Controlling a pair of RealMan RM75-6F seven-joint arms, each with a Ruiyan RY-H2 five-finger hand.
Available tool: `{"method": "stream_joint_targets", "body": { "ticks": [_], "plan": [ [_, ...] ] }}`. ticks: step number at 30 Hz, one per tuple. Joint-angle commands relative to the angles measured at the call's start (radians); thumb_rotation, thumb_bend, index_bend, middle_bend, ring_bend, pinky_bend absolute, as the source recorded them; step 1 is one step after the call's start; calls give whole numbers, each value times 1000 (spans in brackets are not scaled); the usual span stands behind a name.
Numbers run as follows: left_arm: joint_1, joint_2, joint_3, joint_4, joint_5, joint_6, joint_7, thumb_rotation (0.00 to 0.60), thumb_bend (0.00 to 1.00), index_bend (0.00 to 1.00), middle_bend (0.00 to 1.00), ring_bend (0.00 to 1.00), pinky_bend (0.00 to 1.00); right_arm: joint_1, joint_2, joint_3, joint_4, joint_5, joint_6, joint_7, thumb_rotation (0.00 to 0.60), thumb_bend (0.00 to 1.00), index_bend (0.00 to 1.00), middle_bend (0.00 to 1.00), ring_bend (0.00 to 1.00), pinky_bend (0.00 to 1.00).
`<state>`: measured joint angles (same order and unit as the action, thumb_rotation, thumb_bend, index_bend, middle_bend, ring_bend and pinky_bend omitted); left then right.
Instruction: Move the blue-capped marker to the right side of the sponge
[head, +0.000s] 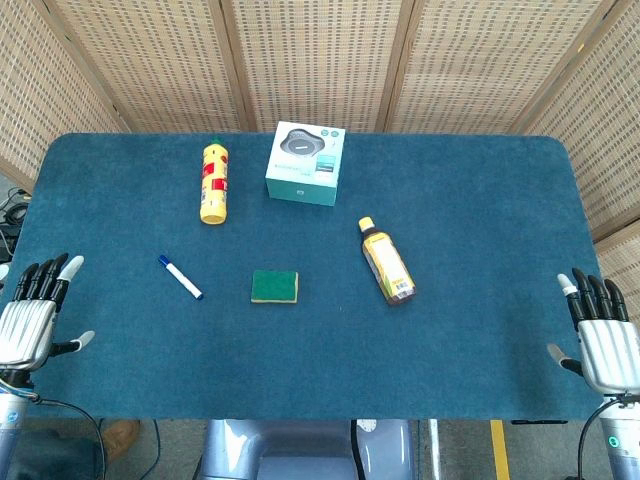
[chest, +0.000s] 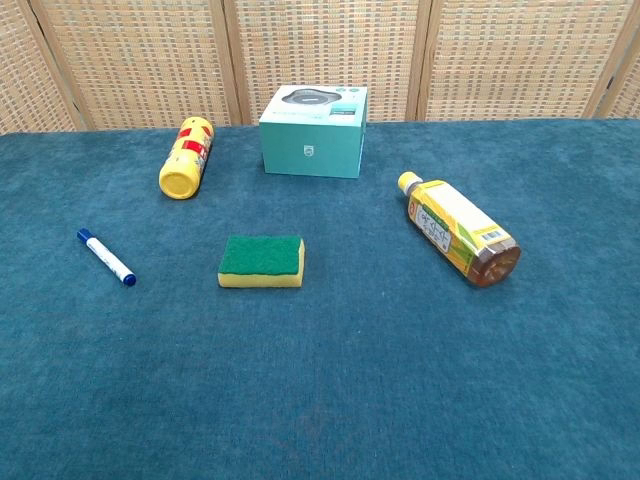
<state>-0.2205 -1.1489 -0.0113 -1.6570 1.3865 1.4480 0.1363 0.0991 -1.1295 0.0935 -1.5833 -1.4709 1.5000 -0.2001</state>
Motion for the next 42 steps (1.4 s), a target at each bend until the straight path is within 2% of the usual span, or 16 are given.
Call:
{"method": "stream_joint_targets", "body": {
  "ticks": [1,7,10,12,15,17,22,30,42],
  "plan": [
    [-3,2,-1,5,5,-13,-4,600,77,0,0,0,0,-1,0,2,-4,5,-2,-1,600,0,1,0,0,0],
    [-54,-12,-18,58,1,-106,13,600,78,0,0,0,0,1,-8,5,-5,14,-5,-10,600,0,5,0,0,0],
    [-143,-47,-48,143,7,-224,12,600,98,12,0,0,0,4,-13,9,-6,21,-11,-14,600,0,7,0,0,0],
    [-198,-80,-65,217,14,-292,-11,600,139,75,0,0,0,6,-15,12,-6,28,-14,-19,600,0,8,0,0,0],
    [-268,-136,-76,328,35,-373,-42,600,225,242,0,0,0,6,-19,18,-6,40,-14,-28,600,0,9,0,0,0],
    [-307,-177,-78,401,50,-418,-66,600,265,302,0,0,0,6,-23,21,-3,47,-12,-34,600,0,10,0,0,0],
    [-384,-280,-66,568,79,-510,-118,600,339,358,0,0,0,8,-31,28,4,75,-27,-33,600,0,17,0,0,0],
    [-430,-374,-42,703,93,-573,-172,600,359,383,0,0,0,13,-41,38,28,107,-45,-33,600,0,18,0,0,0],
    [-453,-456,-15,817,111,-591,-235,600,357,397,0,0,0,18,-52,40,45,121,-57,-33,600,0,18,0,0,0]
  ]
}}
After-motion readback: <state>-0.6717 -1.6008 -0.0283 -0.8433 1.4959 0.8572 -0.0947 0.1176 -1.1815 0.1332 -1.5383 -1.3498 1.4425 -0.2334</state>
